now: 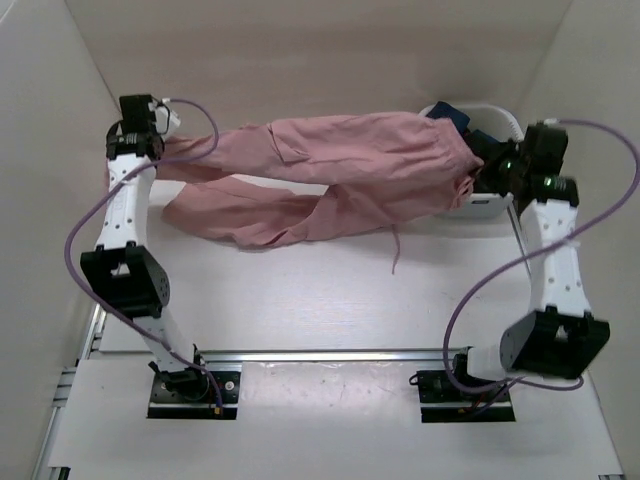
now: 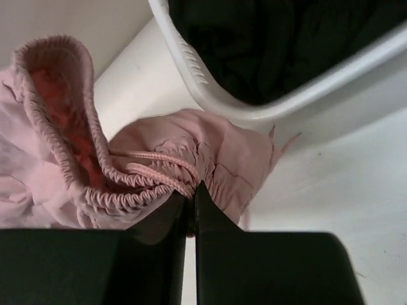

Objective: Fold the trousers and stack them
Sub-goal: Flatten the trousers out

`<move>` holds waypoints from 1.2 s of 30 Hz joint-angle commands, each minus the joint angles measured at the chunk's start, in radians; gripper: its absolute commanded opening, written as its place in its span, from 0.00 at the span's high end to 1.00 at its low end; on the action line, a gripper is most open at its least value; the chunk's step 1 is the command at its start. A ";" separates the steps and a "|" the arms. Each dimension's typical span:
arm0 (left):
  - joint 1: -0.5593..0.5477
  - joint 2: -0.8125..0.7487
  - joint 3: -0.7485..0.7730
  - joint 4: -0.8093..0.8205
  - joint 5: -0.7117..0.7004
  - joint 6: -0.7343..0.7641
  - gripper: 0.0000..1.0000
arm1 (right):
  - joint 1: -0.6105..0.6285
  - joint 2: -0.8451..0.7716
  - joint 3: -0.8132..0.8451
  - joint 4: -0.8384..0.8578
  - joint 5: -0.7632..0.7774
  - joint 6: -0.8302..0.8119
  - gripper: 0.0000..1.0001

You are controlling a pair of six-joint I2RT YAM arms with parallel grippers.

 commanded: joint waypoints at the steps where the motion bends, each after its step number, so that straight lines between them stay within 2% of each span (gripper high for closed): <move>1: 0.002 -0.195 -0.202 -0.046 0.035 0.009 0.86 | -0.009 -0.178 -0.375 -0.039 -0.012 0.039 1.00; 2: 0.002 -0.271 -0.358 -0.056 0.035 0.009 0.86 | -0.018 -0.220 -0.477 -0.039 0.002 0.057 0.96; 3: 0.002 -0.307 -0.433 -0.072 0.049 0.009 0.86 | -0.029 -0.261 -0.572 -0.048 0.014 0.077 0.75; 5: -0.016 -0.388 -0.635 -0.105 0.058 -0.003 0.86 | -0.101 -0.361 -0.791 -0.080 0.039 0.120 0.48; 6: -0.026 -0.411 -0.695 -0.131 0.058 -0.019 0.86 | -0.133 -0.387 -0.838 -0.126 0.057 0.120 0.29; 8: -0.039 -0.451 -0.801 -0.210 0.121 -0.066 0.86 | -0.227 -0.450 -0.901 -0.159 0.115 0.120 0.19; 9: -0.039 -0.485 -0.900 -0.220 0.137 -0.077 0.86 | -0.264 -0.466 -0.915 -0.176 0.132 0.111 0.14; 12: -0.039 -0.526 -1.074 -0.220 0.137 -0.077 0.77 | -0.264 -0.480 -0.847 -0.179 0.128 0.088 0.13; 14: -0.039 -0.540 -1.122 -0.220 0.137 -0.100 0.72 | -0.264 -0.448 -0.781 -0.150 0.067 0.068 0.12; 15: -0.039 -0.564 -1.154 -0.220 0.149 -0.109 0.70 | -0.211 -0.403 -0.741 -0.138 0.044 0.057 0.12; 17: -0.039 -0.583 -1.179 -0.220 0.149 -0.109 0.63 | -0.113 -0.334 -0.568 -0.153 0.103 0.057 0.13; 18: -0.039 -0.597 -1.191 -0.220 0.137 -0.118 0.59 | 0.019 -0.244 -0.497 -0.195 0.153 0.057 0.13; 20: -0.027 -0.610 -1.191 -0.220 0.128 -0.128 0.54 | 0.172 -0.138 -0.306 -0.241 0.250 0.057 0.13; 21: -0.009 -0.623 -1.191 -0.220 0.127 -0.128 0.39 | 0.198 -0.034 -0.259 -0.258 0.250 0.057 0.13; 23: 0.013 -0.637 -1.200 -0.235 0.118 -0.128 0.25 | 0.222 0.048 -0.207 -0.257 0.215 0.068 0.12; 25: 0.028 -0.646 -1.222 -0.235 0.071 -0.128 0.17 | 0.232 0.137 -0.198 -0.202 0.147 0.091 0.10; 27: 0.028 -0.646 -1.222 -0.255 0.062 -0.160 0.13 | 0.232 0.218 -0.198 -0.173 0.119 0.140 0.10; 30: 0.049 -0.635 -1.106 -0.264 0.077 -0.216 0.11 | 0.232 0.310 -0.164 -0.127 0.053 0.195 0.10; 33: 0.124 -0.583 -0.911 -0.264 0.142 -0.261 0.10 | 0.253 0.387 -0.136 -0.116 0.043 0.215 0.10; 34: 0.155 -0.565 -0.868 -0.273 0.210 -0.287 0.10 | 0.253 0.410 -0.136 -0.116 0.043 0.215 0.12; 35: 0.216 -0.519 -0.805 -0.273 0.238 -0.299 0.11 | 0.253 0.459 -0.126 -0.116 0.018 0.215 0.12; 36: 0.240 -0.494 -0.785 -0.283 0.261 -0.309 0.11 | 0.253 0.483 -0.126 -0.116 0.008 0.215 0.16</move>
